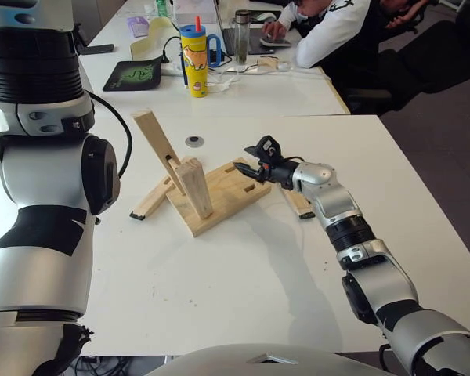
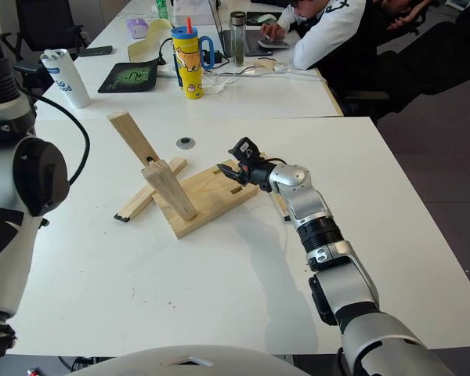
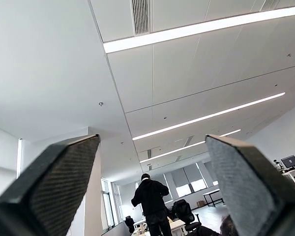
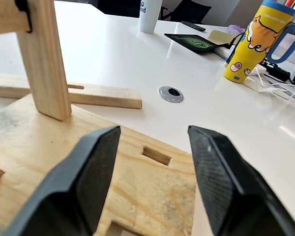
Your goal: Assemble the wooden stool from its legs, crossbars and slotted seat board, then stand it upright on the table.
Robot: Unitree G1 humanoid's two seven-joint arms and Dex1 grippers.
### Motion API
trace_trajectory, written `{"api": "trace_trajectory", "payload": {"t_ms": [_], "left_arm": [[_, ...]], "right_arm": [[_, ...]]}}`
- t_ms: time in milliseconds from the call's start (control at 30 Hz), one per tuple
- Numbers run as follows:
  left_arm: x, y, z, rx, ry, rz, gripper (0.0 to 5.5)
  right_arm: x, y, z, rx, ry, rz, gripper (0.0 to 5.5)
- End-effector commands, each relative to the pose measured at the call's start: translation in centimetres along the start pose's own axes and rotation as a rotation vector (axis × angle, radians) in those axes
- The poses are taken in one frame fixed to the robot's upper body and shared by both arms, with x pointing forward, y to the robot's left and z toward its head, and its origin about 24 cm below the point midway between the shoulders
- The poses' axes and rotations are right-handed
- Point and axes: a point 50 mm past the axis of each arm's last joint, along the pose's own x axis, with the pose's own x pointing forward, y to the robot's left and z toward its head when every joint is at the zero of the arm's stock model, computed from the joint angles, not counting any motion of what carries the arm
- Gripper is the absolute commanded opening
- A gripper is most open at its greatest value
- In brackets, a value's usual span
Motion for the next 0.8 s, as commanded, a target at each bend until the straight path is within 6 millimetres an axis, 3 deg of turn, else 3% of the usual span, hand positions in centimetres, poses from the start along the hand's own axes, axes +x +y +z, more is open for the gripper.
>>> {"api": "trace_trajectory", "payload": {"t_ms": [33, 167, 233, 300, 333, 400, 500, 567, 667, 733, 800], "left_arm": [[-0.4, 0.8, -0.3, 0.018, 0.015, 0.019, 3.97], [-0.3, 0.7, -0.9, -0.005, 0.035, 0.016, 3.97], [-0.6, 1.1, -1.1, 0.0, 0.043, 0.031, 3.97], [-0.9, 1.5, -1.0, -0.023, 0.044, 0.05, 3.97], [-1.4, 2.1, -1.5, -0.031, 0.063, 0.072, 3.97], [-3.3, 3.1, -3.9, -0.03, 0.162, 0.119, 3.97], [-10.3, 3.1, -10.6, -0.011, 0.445, 0.153, 3.97], [-15.8, 2.6, -13.6, -0.051, 0.609, 0.192, 3.97], [-22.7, 2.6, -15.4, -0.074, 0.794, 0.274, 3.97], [-25.3, 3.0, -15.8, -0.064, 0.869, 0.307, 3.97], [-26.3, 3.4, -15.9, -0.044, 0.898, 0.317, 3.97]], "right_arm": [[0.9, 3.1, 2.3, -0.044, -0.125, 0.191, 2.56], [-0.4, 5.4, 5.4, 0.015, -0.262, 0.398, 2.56], [-1.9, 6.5, 7.6, 0.135, -0.35, 0.57, 2.56], [-2.9, 6.5, 9.2, 0.249, -0.427, 0.654, 2.56], [-2.6, 5.4, 9.4, 0.284, -0.437, 0.581, 2.56], [-1.2, 3.1, 8.2, 0.258, -0.337, 0.34, 2.56], [0.3, -0.2, 3.6, 0.088, -0.024, 0.001, 2.56], [0.3, -0.2, 1.4, 0.047, 0.085, 0.004, 2.56], [-0.1, 0.3, -1.7, -0.044, 0.224, 0.045, 2.56], [-0.8, 0.7, -3.4, -0.104, 0.289, 0.126, 2.56], [-1.7, 1.2, -4.5, -0.087, 0.319, 0.231, 2.56]]}}
